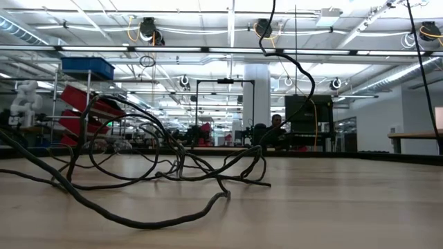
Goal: Coil cords
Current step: Coil the black wire onto the spool
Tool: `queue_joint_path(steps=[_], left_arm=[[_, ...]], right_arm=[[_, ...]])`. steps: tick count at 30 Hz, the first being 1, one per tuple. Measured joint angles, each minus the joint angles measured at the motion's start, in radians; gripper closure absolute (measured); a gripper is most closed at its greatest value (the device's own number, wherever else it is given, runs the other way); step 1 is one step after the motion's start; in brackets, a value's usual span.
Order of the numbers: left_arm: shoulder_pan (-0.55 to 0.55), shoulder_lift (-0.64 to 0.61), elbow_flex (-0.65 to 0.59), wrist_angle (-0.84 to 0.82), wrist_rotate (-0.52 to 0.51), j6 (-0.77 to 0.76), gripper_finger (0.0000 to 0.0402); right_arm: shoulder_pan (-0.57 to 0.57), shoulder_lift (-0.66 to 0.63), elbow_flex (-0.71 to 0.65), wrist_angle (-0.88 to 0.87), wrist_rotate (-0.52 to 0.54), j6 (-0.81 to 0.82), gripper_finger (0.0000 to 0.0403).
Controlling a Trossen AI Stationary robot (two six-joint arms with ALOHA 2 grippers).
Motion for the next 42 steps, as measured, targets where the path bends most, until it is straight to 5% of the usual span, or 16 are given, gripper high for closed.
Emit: queue_joint_path(steps=[11, 21, 42], left_arm=[[-0.028, -0.093, 0.0, -0.146, -0.007, -0.007, 0.0189], [-0.045, -0.068, 0.0, -0.133, 0.081, -0.014, 0.0189], [-0.032, -0.014, 0.0, -0.047, 0.012, -0.081, 0.0189]], right_arm=[[0.009, -0.009, -0.002, -0.002, 0.0, 0.011, 0.0403], [0.013, -0.015, -0.002, 0.004, -0.001, 0.011, 0.0403], [0.012, -0.014, -0.002, 0.012, -0.008, 0.044, 0.0403]])
